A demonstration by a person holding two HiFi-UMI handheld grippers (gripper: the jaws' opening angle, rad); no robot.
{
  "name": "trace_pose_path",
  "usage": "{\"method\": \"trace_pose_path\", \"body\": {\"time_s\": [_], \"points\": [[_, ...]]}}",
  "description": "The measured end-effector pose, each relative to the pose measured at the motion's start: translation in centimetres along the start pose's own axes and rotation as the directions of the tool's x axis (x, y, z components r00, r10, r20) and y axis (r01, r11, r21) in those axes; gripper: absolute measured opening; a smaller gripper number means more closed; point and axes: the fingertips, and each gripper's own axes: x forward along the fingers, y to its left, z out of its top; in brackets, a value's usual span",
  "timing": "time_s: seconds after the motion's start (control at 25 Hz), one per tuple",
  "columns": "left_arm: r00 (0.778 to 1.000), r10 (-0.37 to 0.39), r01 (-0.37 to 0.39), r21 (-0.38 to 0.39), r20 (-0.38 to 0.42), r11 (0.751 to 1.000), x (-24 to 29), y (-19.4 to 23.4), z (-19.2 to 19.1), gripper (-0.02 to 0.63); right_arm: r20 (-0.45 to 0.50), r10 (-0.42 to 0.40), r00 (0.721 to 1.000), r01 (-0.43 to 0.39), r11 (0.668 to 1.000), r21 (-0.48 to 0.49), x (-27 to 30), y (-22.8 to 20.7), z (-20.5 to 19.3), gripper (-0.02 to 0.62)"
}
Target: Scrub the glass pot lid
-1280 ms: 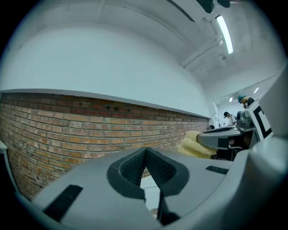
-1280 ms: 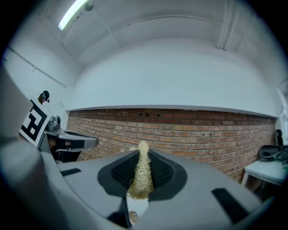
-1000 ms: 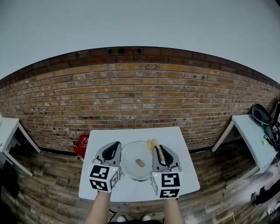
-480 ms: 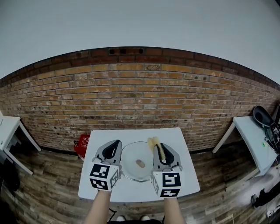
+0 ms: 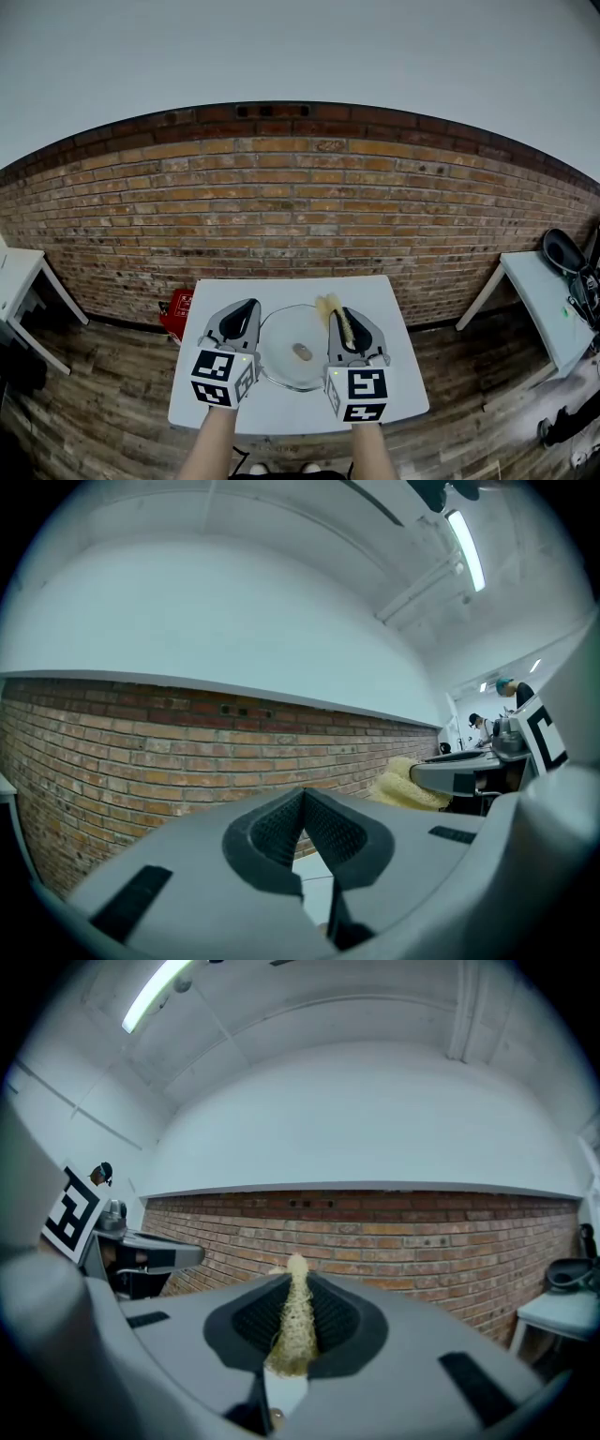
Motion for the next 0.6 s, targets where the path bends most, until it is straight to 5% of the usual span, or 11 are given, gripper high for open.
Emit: {"method": "trace_pose_path", "body": {"time_s": [0.6], "points": [[1.0,-0.003,0.003,0.003,-0.012,1.0,0.09,0.31,-0.36,0.011,-0.001,-0.005,1.0,0.005,1.0,0.006,0.17,0.03,-0.15,0.057]]}}
